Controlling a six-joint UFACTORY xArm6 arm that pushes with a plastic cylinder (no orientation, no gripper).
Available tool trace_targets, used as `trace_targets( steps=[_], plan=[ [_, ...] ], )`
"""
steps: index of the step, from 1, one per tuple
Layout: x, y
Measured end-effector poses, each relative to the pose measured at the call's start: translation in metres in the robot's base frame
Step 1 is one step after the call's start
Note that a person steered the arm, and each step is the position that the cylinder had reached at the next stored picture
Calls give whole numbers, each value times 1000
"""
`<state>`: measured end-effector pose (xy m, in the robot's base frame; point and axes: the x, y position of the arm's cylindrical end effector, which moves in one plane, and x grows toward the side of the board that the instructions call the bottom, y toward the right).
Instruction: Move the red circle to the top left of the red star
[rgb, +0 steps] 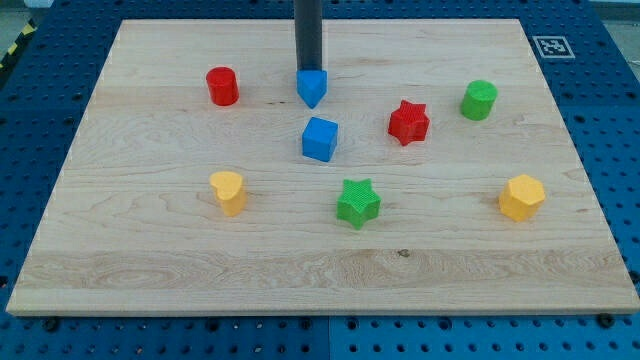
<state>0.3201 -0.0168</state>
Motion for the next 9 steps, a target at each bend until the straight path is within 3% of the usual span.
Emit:
trace_targets(
  steps=[3,4,5,6,9],
  plan=[
    [50,18],
    [48,18],
    [7,18],
    [-16,2],
    [-16,-113]
  ],
)
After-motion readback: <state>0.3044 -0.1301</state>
